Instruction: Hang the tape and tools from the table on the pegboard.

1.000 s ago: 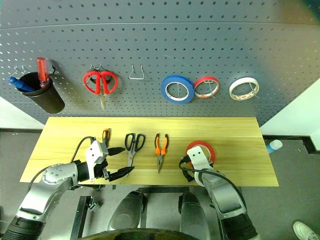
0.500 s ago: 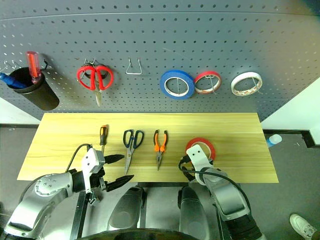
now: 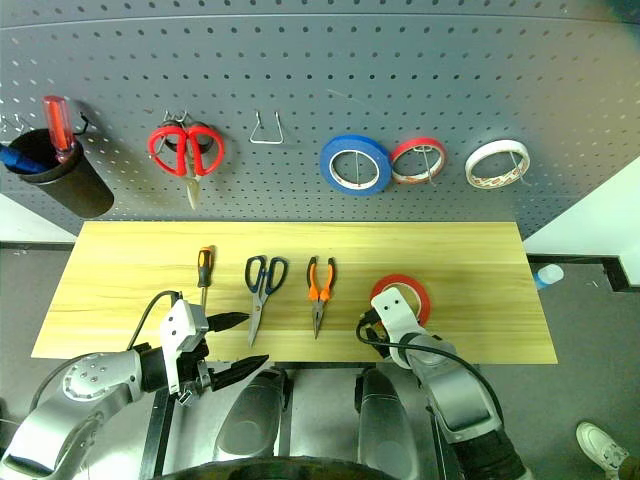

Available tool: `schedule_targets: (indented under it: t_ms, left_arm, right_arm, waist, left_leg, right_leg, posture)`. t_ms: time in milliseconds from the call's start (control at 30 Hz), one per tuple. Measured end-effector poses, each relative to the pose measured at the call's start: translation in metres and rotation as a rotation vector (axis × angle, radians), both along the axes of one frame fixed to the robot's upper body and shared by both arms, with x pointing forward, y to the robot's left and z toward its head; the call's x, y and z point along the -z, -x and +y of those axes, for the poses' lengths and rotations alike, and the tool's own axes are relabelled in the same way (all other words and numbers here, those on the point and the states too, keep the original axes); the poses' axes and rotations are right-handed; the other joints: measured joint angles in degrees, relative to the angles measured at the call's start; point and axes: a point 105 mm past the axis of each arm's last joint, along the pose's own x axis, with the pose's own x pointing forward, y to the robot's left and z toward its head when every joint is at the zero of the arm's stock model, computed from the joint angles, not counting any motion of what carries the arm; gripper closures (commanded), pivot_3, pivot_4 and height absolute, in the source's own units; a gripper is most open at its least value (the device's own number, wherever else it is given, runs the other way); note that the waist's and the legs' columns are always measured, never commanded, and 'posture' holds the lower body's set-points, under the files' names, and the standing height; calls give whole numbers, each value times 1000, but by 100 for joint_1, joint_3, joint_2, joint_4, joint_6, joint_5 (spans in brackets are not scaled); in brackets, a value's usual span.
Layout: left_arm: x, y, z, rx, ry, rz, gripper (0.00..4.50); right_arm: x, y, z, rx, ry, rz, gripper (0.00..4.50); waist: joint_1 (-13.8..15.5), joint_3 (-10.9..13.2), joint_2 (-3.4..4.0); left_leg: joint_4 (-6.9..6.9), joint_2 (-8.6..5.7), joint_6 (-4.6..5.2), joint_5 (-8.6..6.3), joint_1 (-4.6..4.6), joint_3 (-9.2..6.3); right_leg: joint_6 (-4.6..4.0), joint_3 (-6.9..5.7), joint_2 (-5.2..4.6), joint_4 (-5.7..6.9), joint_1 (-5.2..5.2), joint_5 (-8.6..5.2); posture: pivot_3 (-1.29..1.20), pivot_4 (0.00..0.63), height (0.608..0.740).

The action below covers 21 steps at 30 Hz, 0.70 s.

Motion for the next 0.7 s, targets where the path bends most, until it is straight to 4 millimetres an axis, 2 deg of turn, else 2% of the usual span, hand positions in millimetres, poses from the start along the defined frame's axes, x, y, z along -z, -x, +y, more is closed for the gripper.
schedule_targets:
  t_ms: [133, 167, 700]
  left_arm:
    - [-5, -4, -2, 1, -1, -23, 0]
    - [-8, -6, -3, 3, 2, -36, 0]
    - [-20, -15, -11, 7, 45, -92, 0]
  right_arm:
    - [0, -2, 4, -10, -12, -7, 3633]
    - [-1, -2, 4, -11, -16, -9, 3814]
    - [-5, -2, 1, -4, -61, -28, 3819]
  waist:
    - [8, 1, 1]
    - [10, 1, 0]
    - [8, 4, 4]
  left_leg:
    - [0, 0, -1, 1, -1, 0]
    - [0, 0, -3, 2, -2, 0]
    - [-3, 0, -5, 2, -9, 0]
  right_leg:
    - [0, 0, 0, 0, -1, 0]
    - [0, 0, 0, 0, -1, 0]
    - [3, 0, -3, -4, -5, 0]
  posture:
    - [353, 269, 681]
    - [353, 268, 681]
    - [329, 234, 681]
